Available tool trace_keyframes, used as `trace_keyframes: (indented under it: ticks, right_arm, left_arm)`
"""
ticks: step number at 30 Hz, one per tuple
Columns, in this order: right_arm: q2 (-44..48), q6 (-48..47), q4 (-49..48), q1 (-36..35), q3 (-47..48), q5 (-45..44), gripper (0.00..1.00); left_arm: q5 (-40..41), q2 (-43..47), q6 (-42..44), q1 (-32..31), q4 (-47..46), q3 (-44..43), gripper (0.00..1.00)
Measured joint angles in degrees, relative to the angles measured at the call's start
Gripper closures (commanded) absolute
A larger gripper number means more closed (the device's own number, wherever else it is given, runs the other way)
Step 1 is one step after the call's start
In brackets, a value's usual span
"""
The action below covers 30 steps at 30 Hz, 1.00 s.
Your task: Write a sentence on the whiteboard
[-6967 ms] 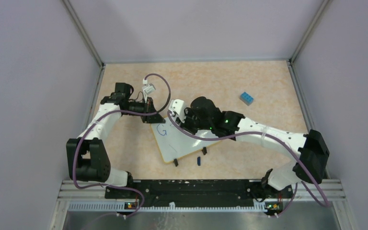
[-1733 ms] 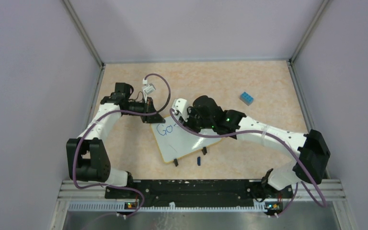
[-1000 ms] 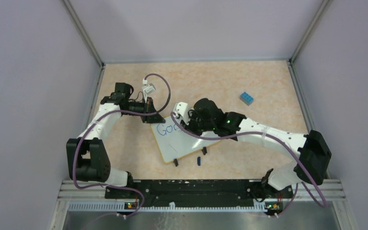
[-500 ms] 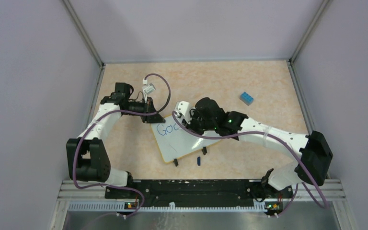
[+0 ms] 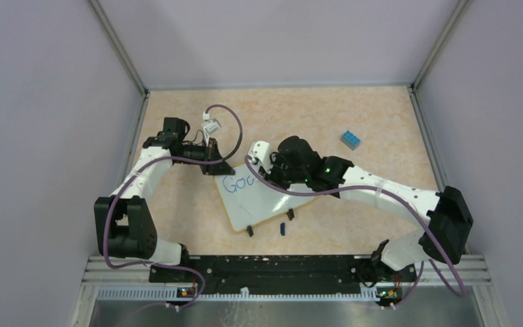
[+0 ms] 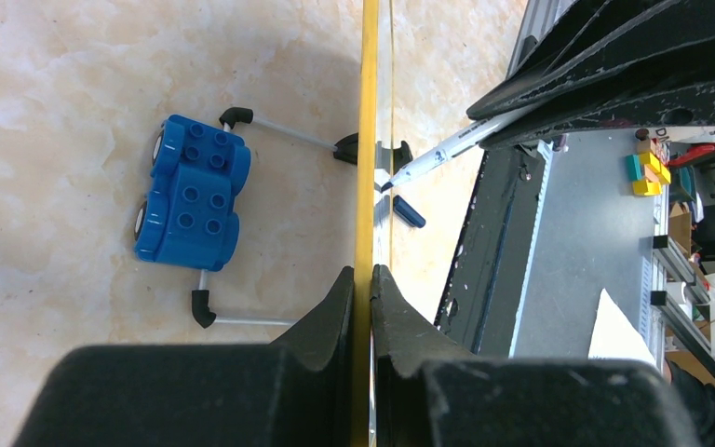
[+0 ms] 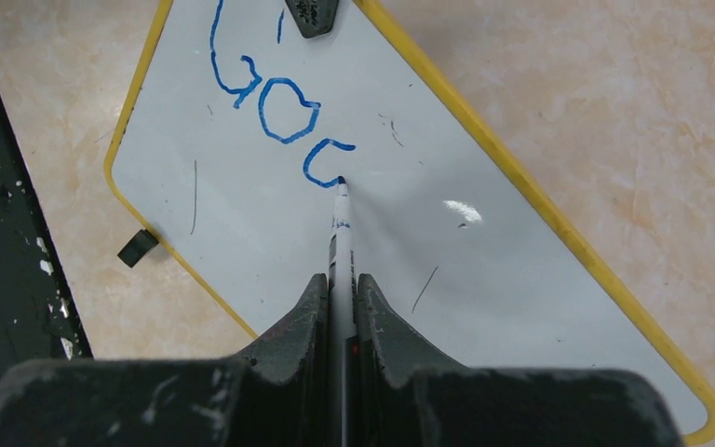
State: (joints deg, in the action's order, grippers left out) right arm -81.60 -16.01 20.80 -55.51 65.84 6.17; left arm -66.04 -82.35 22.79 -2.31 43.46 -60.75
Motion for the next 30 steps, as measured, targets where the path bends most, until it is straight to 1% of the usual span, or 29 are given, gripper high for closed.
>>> trace_keyframes:
  ticks: [18, 30]
  right_arm:
    - [-1.3, 0.2, 0.0, 0.4, 2.9, 0.0, 1.0]
    - [-1.1, 0.9, 0.0, 0.5, 2.8, 1.1, 1.0]
  left_arm:
    - [0.1, 0.0, 0.0, 0.0, 0.0, 0.0, 1.0]
    - [0.0, 0.0, 0.0, 0.0, 0.0, 0.0, 1.0]
